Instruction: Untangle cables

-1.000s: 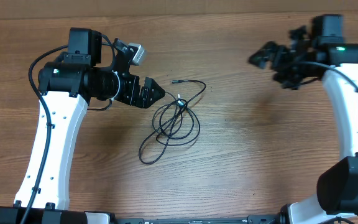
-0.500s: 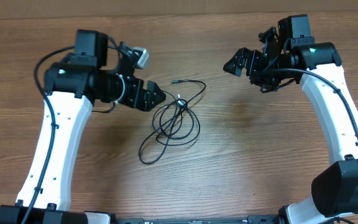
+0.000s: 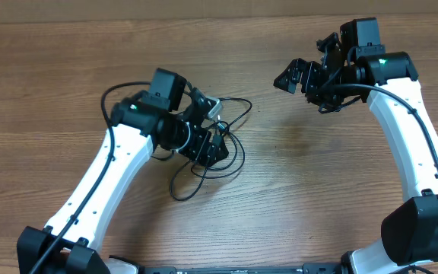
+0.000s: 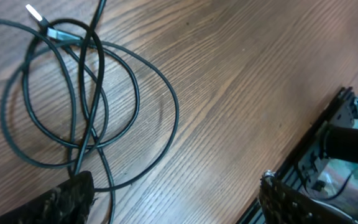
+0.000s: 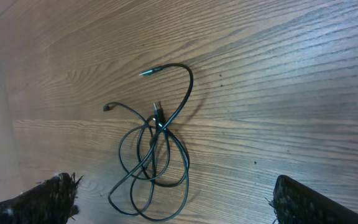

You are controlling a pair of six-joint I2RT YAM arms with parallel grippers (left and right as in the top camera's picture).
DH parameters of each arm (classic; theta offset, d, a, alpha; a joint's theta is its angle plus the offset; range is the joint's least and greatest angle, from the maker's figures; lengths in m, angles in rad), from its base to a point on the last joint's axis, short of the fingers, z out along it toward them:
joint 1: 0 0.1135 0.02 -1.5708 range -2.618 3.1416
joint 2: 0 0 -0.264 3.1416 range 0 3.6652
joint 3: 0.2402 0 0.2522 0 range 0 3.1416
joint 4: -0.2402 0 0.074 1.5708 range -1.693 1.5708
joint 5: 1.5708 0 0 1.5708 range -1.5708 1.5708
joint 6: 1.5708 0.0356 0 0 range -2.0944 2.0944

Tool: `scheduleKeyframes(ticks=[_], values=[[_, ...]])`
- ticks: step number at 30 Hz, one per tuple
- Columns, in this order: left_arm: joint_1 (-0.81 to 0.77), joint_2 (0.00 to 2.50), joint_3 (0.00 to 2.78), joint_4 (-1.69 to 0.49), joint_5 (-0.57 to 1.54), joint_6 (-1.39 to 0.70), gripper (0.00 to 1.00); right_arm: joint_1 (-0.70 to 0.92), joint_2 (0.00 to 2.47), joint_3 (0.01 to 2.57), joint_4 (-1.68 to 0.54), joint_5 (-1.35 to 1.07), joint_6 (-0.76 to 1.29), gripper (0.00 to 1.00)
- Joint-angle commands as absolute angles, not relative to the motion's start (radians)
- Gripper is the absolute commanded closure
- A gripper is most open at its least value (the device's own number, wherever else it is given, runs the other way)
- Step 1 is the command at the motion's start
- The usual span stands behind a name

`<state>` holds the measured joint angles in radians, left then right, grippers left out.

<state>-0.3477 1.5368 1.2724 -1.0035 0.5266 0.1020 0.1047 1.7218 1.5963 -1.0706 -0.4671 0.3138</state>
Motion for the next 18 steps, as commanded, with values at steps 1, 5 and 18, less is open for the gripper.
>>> scheduleKeyframes(ticks=[1, 5, 18], values=[[-0.357, 1.517, 1.229, -0.979, 0.513, 0.04, 0.14, 0.104, 1.711, 1.604, -1.068, -0.464, 0.314, 0.0], [-0.357, 1.517, 1.201, -0.971, 0.513, 0.029, 0.14, 0.104, 1.711, 1.604, -1.068, -0.464, 0.314, 0.0], [-0.37, 1.517, 1.197, -0.955, 0.432, 0.029, 0.23, 0.104, 1.711, 1.604, -1.068, -0.464, 0.314, 0.0]])
